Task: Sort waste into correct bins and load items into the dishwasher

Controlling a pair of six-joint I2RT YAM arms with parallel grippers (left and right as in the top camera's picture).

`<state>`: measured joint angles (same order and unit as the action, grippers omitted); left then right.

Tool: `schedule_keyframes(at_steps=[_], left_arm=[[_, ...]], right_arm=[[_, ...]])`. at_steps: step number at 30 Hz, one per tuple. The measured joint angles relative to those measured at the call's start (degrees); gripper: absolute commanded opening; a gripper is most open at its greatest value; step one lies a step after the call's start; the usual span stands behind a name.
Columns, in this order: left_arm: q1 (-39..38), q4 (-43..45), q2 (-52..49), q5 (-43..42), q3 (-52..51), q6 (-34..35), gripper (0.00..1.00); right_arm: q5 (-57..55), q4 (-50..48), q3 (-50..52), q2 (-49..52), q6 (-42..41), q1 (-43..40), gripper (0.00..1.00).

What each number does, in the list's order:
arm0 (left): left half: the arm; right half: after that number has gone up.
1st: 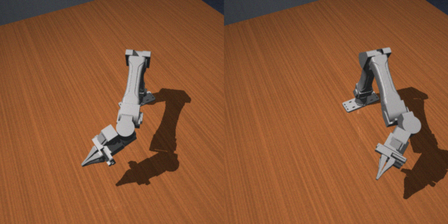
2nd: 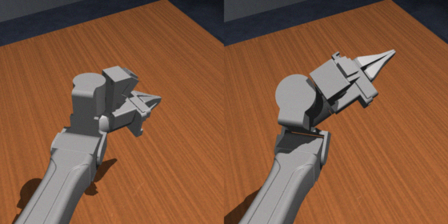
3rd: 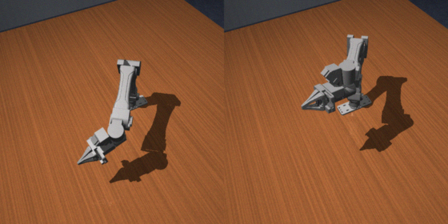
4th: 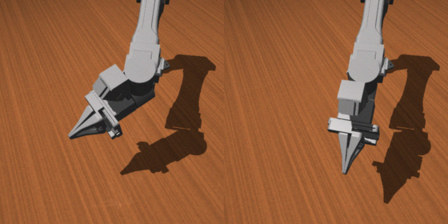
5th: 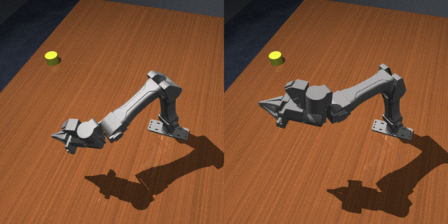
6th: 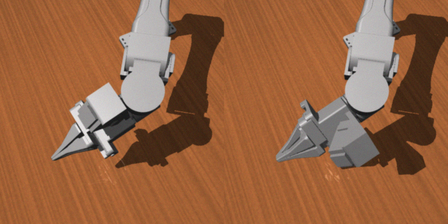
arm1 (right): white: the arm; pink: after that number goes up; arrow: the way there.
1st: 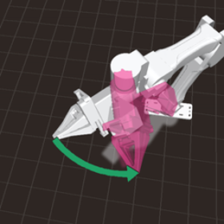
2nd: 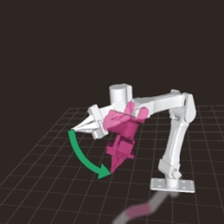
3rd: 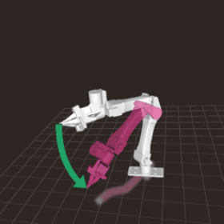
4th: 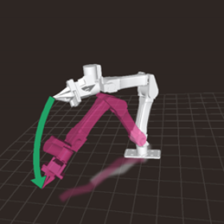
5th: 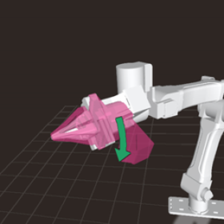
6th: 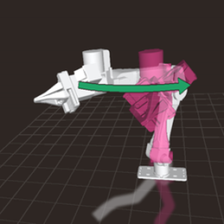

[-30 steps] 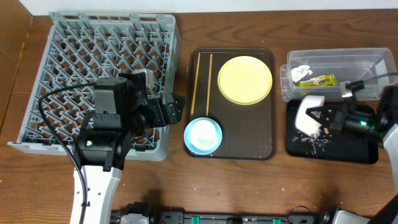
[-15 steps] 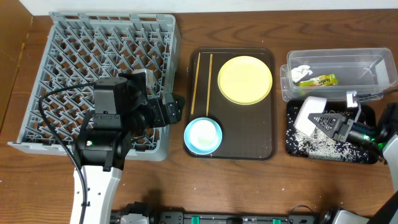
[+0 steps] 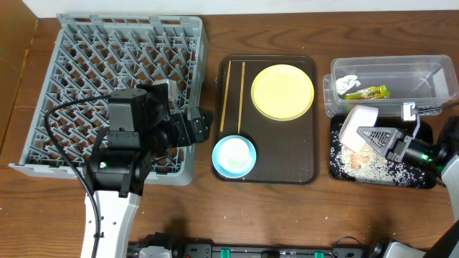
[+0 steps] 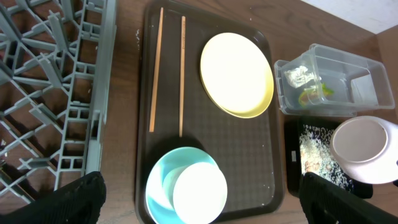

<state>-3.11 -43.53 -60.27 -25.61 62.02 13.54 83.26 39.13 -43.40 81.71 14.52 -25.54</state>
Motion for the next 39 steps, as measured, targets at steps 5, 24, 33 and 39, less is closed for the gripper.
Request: schedule_keyframes(at_steps=[5, 24, 33, 39], left_arm=[[0.0, 0.0, 0.0, 0.0, 0.0, 0.0, 0.99], [0.0, 0.0, 0.0, 0.0, 0.0, 0.0, 0.99], [0.0, 0.0, 0.0, 0.0, 0.0, 0.0, 0.99], [0.0, 0.0, 0.0, 0.0, 0.0, 0.0, 0.99]], right_arm=[[-3.9, -1.0, 0.0, 0.0, -3.3, 0.0, 0.01], [-12.0, -0.8, 0.0, 0.0, -7.1, 1.1, 0.01], [-18.6, 0.7, -1.5, -7.0, -10.3, 4.2, 0.01], [-30.7, 6.0, -3.7, -11.7, -14.2, 14.4, 0.01]])
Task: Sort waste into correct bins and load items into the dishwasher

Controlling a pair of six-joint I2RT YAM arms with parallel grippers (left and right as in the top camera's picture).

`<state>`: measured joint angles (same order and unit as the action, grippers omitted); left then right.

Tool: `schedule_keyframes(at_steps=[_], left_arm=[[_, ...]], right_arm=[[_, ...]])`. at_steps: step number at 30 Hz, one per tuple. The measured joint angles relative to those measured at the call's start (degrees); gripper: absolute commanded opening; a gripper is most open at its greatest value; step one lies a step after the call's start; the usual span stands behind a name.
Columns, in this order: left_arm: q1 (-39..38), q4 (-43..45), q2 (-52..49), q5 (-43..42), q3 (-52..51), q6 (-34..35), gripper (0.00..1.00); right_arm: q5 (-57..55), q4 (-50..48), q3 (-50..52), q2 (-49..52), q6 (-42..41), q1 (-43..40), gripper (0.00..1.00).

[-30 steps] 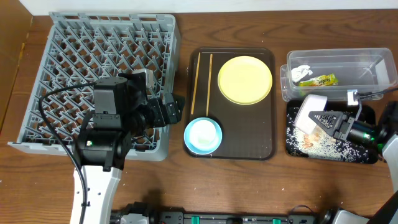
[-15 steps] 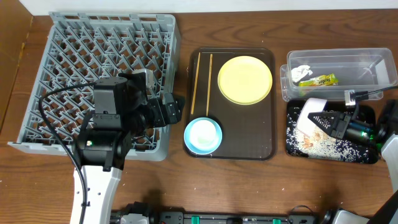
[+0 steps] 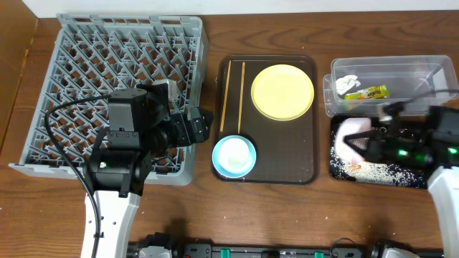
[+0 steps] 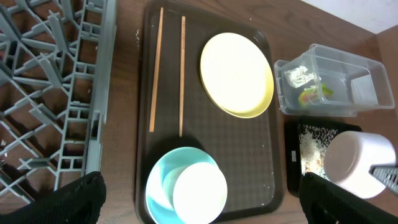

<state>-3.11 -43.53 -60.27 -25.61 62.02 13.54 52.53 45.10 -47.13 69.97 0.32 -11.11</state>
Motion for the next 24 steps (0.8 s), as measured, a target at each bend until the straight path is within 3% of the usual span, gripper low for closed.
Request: schedule_keyframes(at_steps=[5, 10, 15, 20, 23, 24], left_arm=[[0.0, 0.0, 0.0, 0.0, 0.0, 0.0, 0.99], [0.0, 0.0, 0.0, 0.0, 0.0, 0.0, 0.99], [0.0, 0.0, 0.0, 0.0, 0.0, 0.0, 0.99], [0.0, 0.0, 0.0, 0.0, 0.0, 0.0, 0.99], [0.0, 0.0, 0.0, 0.0, 0.0, 0.0, 0.99], [0.0, 0.0, 0.0, 0.0, 0.0, 0.0, 0.99]], right_arm=[[-18.1, 5.8, -9.7, -1.0, -2.3, 20.3, 0.01], [-35.2, 3.0, -12.6, 0.8, -6.2, 39.8, 0.01], [-44.8, -0.5, -12.6, 10.3, -8.4, 48.8, 0.01], [-49.4, -2.1, -12.5, 20.0, -9.0, 51.9, 0.02], [-50.4, -2.3, -12.5, 22.3, -8.7, 52.0, 0.36], [-50.7, -2.3, -12.5, 22.6, -8.2, 52.0, 0.38]])
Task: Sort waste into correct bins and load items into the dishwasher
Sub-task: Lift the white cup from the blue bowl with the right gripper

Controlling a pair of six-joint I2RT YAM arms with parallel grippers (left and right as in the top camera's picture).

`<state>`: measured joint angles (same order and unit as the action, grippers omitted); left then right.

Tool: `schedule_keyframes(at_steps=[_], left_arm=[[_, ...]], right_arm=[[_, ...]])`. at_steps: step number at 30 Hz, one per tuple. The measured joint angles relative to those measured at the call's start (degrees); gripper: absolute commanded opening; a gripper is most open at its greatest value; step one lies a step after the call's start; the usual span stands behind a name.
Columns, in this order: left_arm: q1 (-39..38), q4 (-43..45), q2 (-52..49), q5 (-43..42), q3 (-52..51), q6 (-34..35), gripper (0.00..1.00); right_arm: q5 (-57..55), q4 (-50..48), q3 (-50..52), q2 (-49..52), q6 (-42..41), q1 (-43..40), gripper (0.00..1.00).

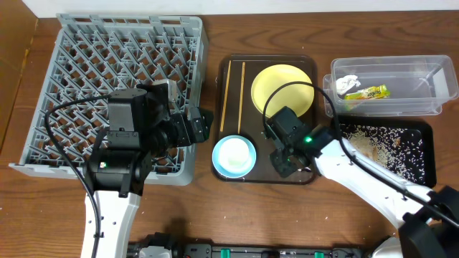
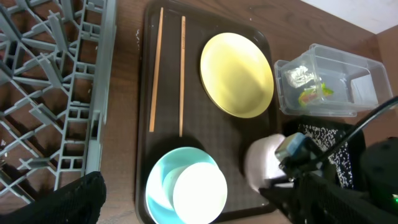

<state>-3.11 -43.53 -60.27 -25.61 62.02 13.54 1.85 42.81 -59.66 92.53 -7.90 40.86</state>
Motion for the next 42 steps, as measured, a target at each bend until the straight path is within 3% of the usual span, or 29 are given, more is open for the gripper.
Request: schedule_keyframes(at_steps=[5, 13, 23, 35, 42], left_arm=[[0.0, 0.0, 0.0, 0.0, 0.0, 0.0, 0.99], [0.0, 0.0, 0.0, 0.0, 0.0, 0.0, 0.99], [0.0, 0.0, 0.0, 0.0, 0.0, 0.0, 0.99], [0.0, -4.2, 0.0, -3.8, 0.1, 0.9, 0.99], [0.5, -7.2, 0.0, -3.5, 0.1, 1.3, 0.99]], right_arm=[[-0.4, 1.7, -1.2, 0.0, 0.7, 1.8, 0.41], [5.9, 5.6, -13.7, 0.0, 1.8, 1.8, 0.46], [8.9, 4.5, -14.8, 0.0, -0.5, 1.7, 0.51], [9.2, 1.0, -14.8, 0.5, -4.5, 1.7, 0.38], [11.6, -0.1, -14.8, 7.9, -6.0, 2.1, 0.27]])
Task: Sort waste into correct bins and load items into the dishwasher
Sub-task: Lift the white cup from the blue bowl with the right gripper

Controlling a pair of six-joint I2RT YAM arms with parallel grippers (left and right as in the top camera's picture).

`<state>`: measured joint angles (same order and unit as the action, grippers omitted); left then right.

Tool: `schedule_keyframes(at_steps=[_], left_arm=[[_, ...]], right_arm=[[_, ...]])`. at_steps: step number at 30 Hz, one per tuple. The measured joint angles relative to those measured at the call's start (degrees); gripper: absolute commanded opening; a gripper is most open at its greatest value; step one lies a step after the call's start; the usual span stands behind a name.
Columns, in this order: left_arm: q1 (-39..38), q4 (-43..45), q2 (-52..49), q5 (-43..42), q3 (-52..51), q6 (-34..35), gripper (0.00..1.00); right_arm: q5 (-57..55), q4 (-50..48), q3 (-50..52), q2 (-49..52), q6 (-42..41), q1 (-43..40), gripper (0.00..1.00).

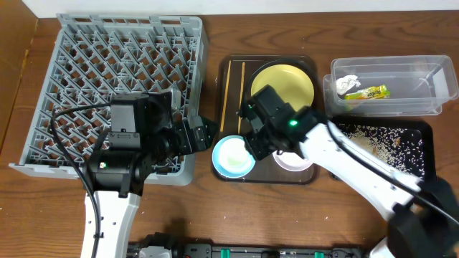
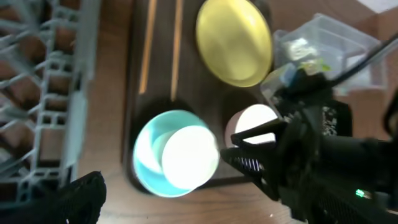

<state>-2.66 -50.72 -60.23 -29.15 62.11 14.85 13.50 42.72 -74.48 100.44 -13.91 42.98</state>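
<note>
A white bowl (image 1: 295, 160) stands upright on the dark tray (image 1: 265, 175), right of the light blue bowl (image 1: 234, 155) that holds a white cup (image 2: 189, 155). My right gripper (image 1: 265, 150) has reached across to the tray and is open. One finger lies over the white bowl (image 2: 249, 118), the other just outside its rim. A yellow plate (image 1: 283, 84) and two chopsticks (image 1: 224, 97) lie at the tray's far end. My left gripper (image 1: 204, 132) hangs open and empty by the grey dish rack (image 1: 86, 79).
A clear bin (image 1: 419, 89) at the back right holds crumpled paper (image 1: 348, 82) and a green wrapper (image 1: 369, 92). In front of it lies a black tray (image 1: 401, 147) strewn with rice. The right arm stretches across the tray's right half.
The white bowl now rests on the tray beside the blue bowl, and my right gripper has opened around its rim. My left arm has shifted a little toward the tray.
My right gripper held the white bowl tilted over the black tray, where rice lay, then turned it further there. It then carried the bowl over the dark tray's right side. Now the bowl stands on that tray and the gripper is open.
</note>
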Motion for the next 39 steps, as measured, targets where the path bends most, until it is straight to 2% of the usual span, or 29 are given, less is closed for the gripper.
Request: schedule_keyframes(at_steps=[3, 9, 11, 13, 21, 30, 35, 39], left_arm=[[2.7, -1.8, 0.5, 1.4, 0.0, 0.2, 0.99], [9.6, -2.0, 2.9, 0.6, 0.0, 0.5, 0.99], [11.2, -2.0, 3.1, -1.1, 0.0, 0.6, 0.99], [12.7, -2.1, 3.1, -2.8, 0.0, 0.6, 0.99], [14.2, -3.3, 3.1, -5.3, 0.0, 0.8, 0.99], [14.2, -4.0, 2.4, -5.4, 0.0, 0.8, 0.99], [14.2, -4.4, 1.2, -6.5, 0.0, 0.7, 0.99], [14.2, -3.6, -0.3, -13.9, 0.0, -0.5, 0.99]], right_arm=[[0.4, 0.0, 0.0, 2.4, -0.2, 0.4, 0.22], [1.1, -2.1, 0.0, 3.0, -0.6, 0.8, 0.20], [1.1, -2.1, 0.0, 3.0, -0.6, 0.8, 0.07], [1.0, -2.3, 0.0, 3.2, -0.9, 0.8, 0.01], [1.6, -3.8, 0.0, 4.8, -0.8, 0.3, 0.01], [6.4, -4.1, 0.0, 3.4, -0.5, -5.6, 0.01], [13.1, -7.8, 0.0, 0.0, 0.3, -9.0, 0.01], [23.0, -14.3, -0.1, -5.7, 1.1, -15.3, 0.01]])
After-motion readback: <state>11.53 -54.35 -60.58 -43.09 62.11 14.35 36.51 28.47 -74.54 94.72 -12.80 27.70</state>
